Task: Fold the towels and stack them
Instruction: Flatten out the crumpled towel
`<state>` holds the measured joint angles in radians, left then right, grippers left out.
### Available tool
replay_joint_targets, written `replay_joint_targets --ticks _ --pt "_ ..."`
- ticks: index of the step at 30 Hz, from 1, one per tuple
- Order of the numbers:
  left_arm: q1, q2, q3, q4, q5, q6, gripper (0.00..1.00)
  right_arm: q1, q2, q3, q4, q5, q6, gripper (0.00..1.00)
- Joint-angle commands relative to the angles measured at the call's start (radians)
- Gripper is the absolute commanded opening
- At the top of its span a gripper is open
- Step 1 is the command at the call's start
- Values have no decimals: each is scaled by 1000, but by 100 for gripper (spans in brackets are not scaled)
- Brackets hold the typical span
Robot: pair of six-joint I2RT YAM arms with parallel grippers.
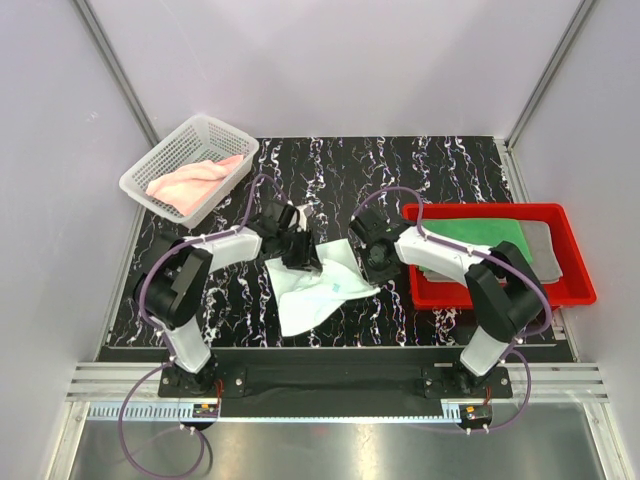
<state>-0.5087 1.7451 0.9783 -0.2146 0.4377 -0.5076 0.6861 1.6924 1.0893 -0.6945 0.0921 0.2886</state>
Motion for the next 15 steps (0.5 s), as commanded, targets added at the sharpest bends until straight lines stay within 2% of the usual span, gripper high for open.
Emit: replay_joint_targets --ticks 1,4,5,7,8,11,13,15 --pt "-13 14 13 27 1 14 25 0 -62 4 33 15 1 0" --pt "-14 -22 19 -6 -46 -2 8 0 -71 26 27 23 -3 0" --pt "-16 -38 52 -70 -106 -3 0 0 -73 40 24 23 -6 0" --pt "-14 -94 114 -179 -203 -16 0 0 -69 92 24 20 -15 0" --pt "-19 -120 179 -303 -314 -20 0 1 -69 110 35 15 -19 0" --pt "-37 -220 282 -535 -593 -68 0 0 -74 165 94 -2 -22 0" --pt "-51 -321 257 -555 -649 -107 3 0 -71 173 130 -31 -17 0" --pt "-53 -381 148 -516 -636 -153 14 0 -48 170 161 -26 -9 0"
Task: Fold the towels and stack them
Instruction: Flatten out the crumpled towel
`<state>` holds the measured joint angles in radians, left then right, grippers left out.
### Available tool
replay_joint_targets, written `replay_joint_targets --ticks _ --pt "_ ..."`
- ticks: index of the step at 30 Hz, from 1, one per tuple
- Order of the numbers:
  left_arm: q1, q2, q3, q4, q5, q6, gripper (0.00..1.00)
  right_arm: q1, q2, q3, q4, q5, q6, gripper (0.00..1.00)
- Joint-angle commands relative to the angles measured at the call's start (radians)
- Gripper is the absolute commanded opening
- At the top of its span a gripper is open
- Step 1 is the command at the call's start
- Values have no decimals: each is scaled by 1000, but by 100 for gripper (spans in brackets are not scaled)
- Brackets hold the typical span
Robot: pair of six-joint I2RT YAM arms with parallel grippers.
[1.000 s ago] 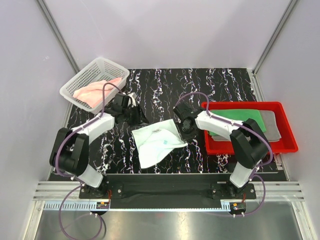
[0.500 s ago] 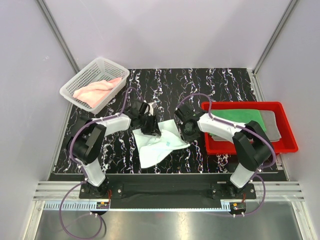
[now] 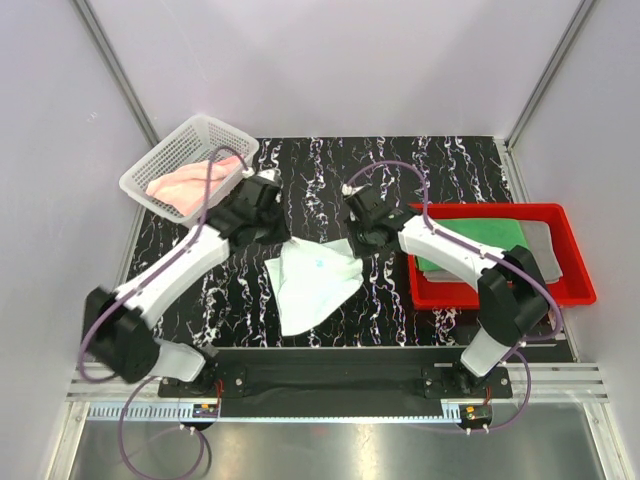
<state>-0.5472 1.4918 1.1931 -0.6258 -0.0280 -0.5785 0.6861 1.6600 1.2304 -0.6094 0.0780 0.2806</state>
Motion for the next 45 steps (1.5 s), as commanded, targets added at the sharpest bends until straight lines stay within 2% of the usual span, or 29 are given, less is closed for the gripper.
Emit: replay_joint_targets --ticks 1,3,5,6,9,14,22,26,31,36,45 --pt "-14 -160 -113 -79 -153 -98 16 -2 -2 29 82 -7 0 0" --pt "-14 -163 -219 23 -75 -127 24 0 49 35 91 15 -6 0" --pt "-13 -125 -245 99 2 -135 32 -13 85 50 86 34 -26 0" --pt "-14 -113 -241 106 5 -126 40 -19 118 63 86 52 -34 0" --pt "10 -64 -207 109 -12 -88 43 -54 162 81 91 86 -61 0" --pt "125 -1 -152 150 22 -47 47 -137 210 98 88 115 -93 0" --pt "165 145 -104 323 256 94 46 -181 242 112 114 46 -133 0" --pt "164 254 8 293 264 204 41 -181 233 98 131 23 -133 0" --pt "164 364 71 278 267 229 38 -183 236 106 126 6 -135 0" --pt "162 439 92 284 278 243 31 -181 227 104 126 -7 -132 0" --pt "125 490 86 287 290 258 30 -181 224 103 128 -14 -132 0"
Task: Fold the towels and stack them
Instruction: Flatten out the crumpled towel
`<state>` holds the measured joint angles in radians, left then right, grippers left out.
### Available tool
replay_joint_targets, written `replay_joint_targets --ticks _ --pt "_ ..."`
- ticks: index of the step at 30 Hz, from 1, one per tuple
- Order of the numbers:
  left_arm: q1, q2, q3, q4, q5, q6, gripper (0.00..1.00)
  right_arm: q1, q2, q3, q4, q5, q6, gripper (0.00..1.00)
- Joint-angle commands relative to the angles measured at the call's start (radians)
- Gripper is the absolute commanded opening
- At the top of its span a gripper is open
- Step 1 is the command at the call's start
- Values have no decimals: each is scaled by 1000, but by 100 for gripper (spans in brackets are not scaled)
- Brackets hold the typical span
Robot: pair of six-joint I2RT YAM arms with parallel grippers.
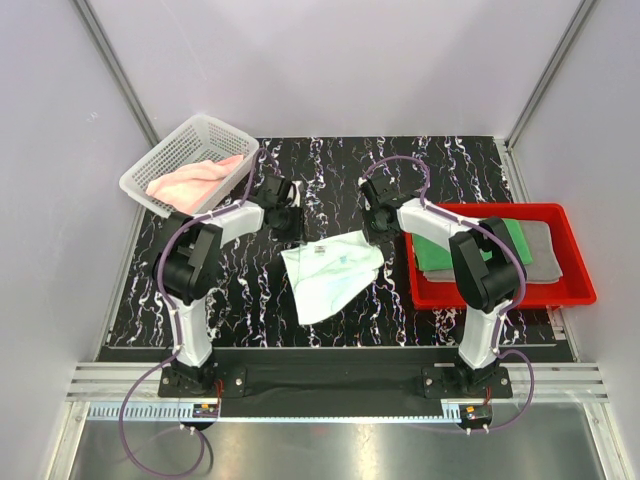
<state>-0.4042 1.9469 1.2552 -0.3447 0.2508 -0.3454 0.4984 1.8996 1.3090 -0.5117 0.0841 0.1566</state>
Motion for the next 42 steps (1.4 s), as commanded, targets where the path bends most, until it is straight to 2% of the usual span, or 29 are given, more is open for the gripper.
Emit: replay_joint_targets --ticks 1,10,15,20,27,35,42 --pt "-18 40 26 -2 1 17 30 6 -14 22 29 -20 -8 0" --pt "-33 46 6 -28 -42 8 24 6 -22 22 27 -15 -9 0" --pt "-50 40 16 -43 -57 9 0 6 -27 30 22 -23 4 0" --pt "-50 -23 50 -95 -68 3 0 6 -45 64 7 -32 24 0" --pt "-48 -218 144 -223 -166 8 0 6 -137 128 -44 -9 47 0" --pt "-50 -443 202 -310 -196 17 0 6 -365 170 -48 10 67 0" --pt "-50 -719 223 -318 -101 22 0 19 -672 153 -21 -69 63 0"
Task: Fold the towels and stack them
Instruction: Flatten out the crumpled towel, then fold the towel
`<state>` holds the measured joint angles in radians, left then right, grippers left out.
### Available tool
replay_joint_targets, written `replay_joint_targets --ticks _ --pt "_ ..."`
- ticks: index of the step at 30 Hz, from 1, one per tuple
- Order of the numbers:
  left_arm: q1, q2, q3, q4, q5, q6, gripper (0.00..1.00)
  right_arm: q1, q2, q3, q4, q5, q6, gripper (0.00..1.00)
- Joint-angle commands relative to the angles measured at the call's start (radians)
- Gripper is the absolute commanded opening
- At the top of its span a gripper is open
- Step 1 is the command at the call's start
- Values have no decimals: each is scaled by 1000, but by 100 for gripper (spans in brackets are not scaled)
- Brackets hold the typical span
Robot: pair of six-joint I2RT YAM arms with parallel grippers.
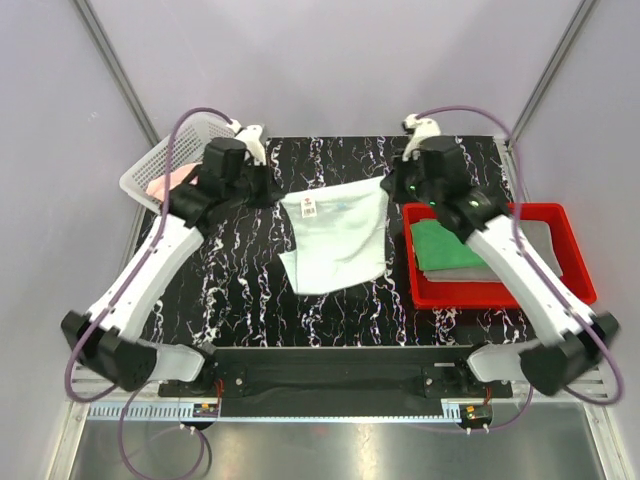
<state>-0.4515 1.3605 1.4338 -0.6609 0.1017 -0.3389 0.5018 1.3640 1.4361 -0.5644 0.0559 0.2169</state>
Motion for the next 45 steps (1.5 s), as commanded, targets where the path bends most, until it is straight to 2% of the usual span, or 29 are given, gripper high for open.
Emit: replay_joint_targets --ticks 1,7,13,17,20,24,27,30,33,34,41,45 --pt "-3 -170 53 1 68 11 0 17 -214 6 41 -89 1 0" --pt "-33 -385 48 87 252 -63 0 43 -483 -109 167 -269 -13 0" --pt "-78 -449 103 129 303 -109 0 44 -546 -108 290 -459 113 0" --pt "-81 -443 174 104 271 -88 0 44 -533 -92 348 -458 133 0" --pt "-81 -375 238 34 193 -42 0 44 -491 -63 342 -377 78 0" --pt "-79 -275 241 23 23 14 0 44 -366 -62 351 -159 -52 0" --pt "-40 -157 243 47 -1 34 0 34 -219 -46 362 -88 -155 0" --pt "81 -1 260 95 44 31 0 -34 -76 -46 451 -149 -180 0" --pt "138 104 249 182 70 52 0 -103 85 -10 523 -201 -188 0" --pt "169 183 252 231 81 61 0 -117 125 0 541 -221 -191 0" --pt "220 520 382 310 184 129 0 -158 446 87 695 -326 -266 0" --pt "231 597 402 348 187 156 0 -163 581 158 713 -381 -318 0"
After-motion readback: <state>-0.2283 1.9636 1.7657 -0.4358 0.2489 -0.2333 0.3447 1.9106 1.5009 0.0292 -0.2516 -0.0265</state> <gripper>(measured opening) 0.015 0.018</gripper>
